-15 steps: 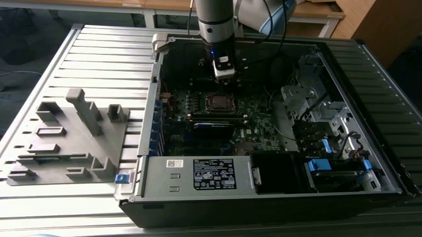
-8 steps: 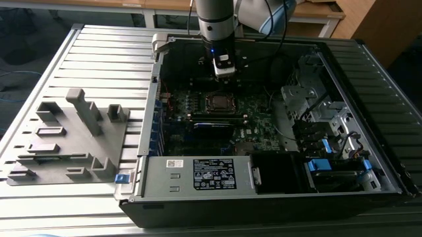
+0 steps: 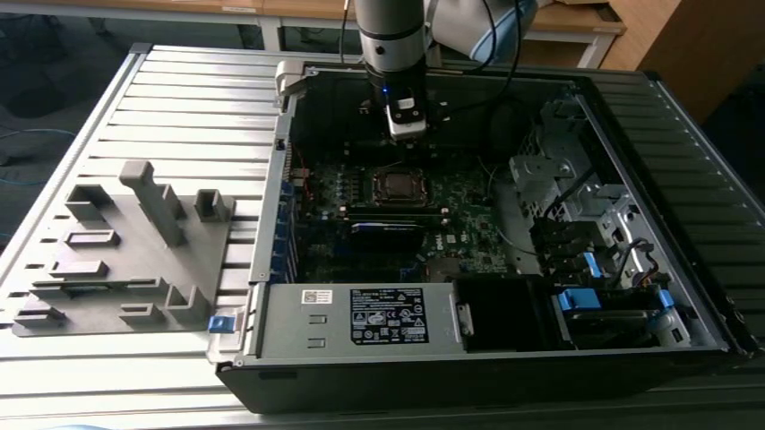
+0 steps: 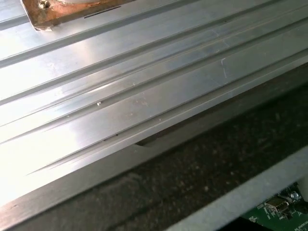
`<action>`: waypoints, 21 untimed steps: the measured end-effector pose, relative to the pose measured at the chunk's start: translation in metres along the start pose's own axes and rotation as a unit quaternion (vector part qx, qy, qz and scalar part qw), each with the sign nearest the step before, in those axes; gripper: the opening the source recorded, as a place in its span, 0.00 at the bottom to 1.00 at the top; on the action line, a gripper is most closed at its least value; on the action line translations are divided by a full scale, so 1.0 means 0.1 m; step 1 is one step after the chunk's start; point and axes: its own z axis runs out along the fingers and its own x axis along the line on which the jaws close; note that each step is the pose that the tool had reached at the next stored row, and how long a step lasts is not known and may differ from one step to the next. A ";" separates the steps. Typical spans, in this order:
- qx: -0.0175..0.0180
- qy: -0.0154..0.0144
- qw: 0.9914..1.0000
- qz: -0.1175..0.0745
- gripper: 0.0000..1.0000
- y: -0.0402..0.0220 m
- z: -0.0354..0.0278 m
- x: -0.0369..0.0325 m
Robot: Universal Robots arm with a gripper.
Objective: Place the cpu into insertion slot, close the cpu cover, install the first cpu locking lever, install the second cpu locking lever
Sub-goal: 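Install the first cpu locking lever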
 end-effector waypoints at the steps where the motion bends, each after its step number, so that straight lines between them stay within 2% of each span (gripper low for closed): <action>1: 0.000 0.000 1.000 0.000 0.11 0.000 0.000 0.000; 8: -0.002 0.000 1.000 0.000 0.11 -0.011 0.000 -0.005; 21: -0.003 0.000 1.000 0.000 0.11 -0.032 0.020 -0.011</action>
